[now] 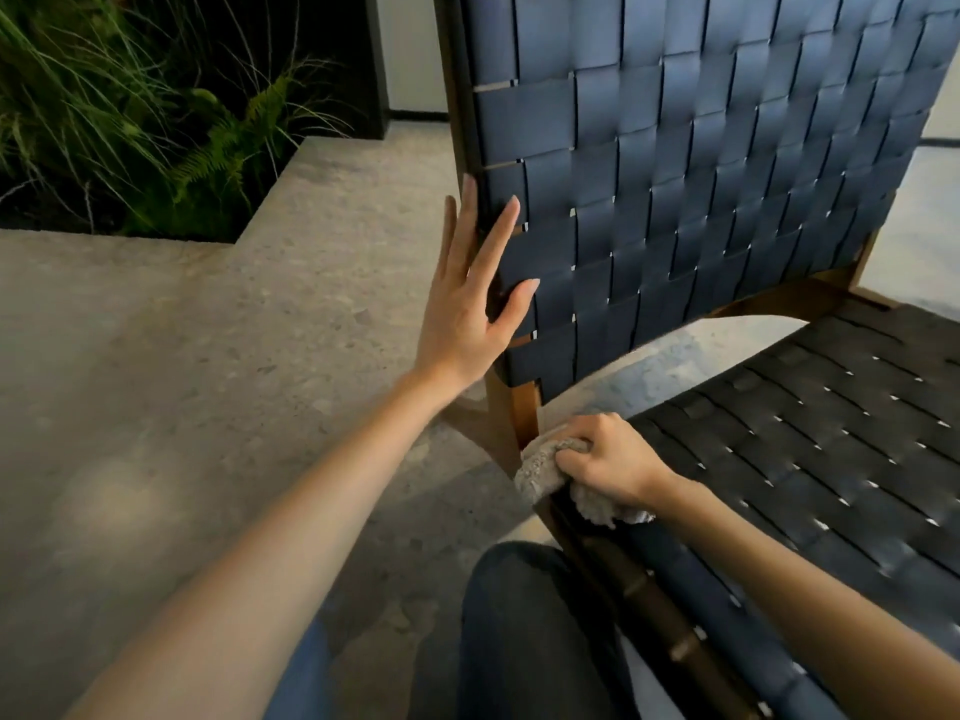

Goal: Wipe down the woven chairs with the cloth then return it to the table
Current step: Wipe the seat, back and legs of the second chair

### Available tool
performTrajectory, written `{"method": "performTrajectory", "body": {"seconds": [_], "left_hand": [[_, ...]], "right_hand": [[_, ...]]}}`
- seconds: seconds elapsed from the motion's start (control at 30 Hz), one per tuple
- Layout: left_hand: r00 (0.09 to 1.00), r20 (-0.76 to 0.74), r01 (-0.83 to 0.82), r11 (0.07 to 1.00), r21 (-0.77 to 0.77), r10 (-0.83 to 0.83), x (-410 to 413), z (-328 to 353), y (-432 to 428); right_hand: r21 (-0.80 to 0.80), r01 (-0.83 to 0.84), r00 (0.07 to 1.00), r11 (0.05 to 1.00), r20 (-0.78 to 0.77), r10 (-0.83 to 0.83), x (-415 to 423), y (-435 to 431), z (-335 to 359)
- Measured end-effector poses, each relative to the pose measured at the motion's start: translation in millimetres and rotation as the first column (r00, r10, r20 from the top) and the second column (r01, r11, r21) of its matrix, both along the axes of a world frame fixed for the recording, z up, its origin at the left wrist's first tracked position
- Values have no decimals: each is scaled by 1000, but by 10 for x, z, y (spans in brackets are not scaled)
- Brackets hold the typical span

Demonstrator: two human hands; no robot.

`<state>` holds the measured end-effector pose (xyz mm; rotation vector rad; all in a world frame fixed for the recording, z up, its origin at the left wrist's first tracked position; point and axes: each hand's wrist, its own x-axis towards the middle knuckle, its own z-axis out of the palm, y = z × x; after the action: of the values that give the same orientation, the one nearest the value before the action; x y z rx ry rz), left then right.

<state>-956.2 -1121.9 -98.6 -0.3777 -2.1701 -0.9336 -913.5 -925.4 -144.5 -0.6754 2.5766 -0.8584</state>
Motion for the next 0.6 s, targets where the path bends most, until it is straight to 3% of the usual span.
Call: {"method": "performTrajectory", "body": {"seconds": [0.07, 0.2, 0.37, 0.6], "left_hand": [[995, -54, 85, 996, 1, -85, -58, -21, -46], [976, 6, 219, 975, 41, -220, -151, -114, -62], [963, -156, 240, 962, 131, -219, -204, -144, 1], [945, -183, 295, 949, 113, -272, -182, -135, -52]], "right_hand": [[85, 9, 999, 996, -35, -6, 1, -102, 17], [158, 84, 986, 984, -159, -59, 166, -252, -61], [216, 219, 958, 952, -233, -168, 238, -373, -118], [332, 344, 923, 878, -293, -251, 494, -498, -58]]}}
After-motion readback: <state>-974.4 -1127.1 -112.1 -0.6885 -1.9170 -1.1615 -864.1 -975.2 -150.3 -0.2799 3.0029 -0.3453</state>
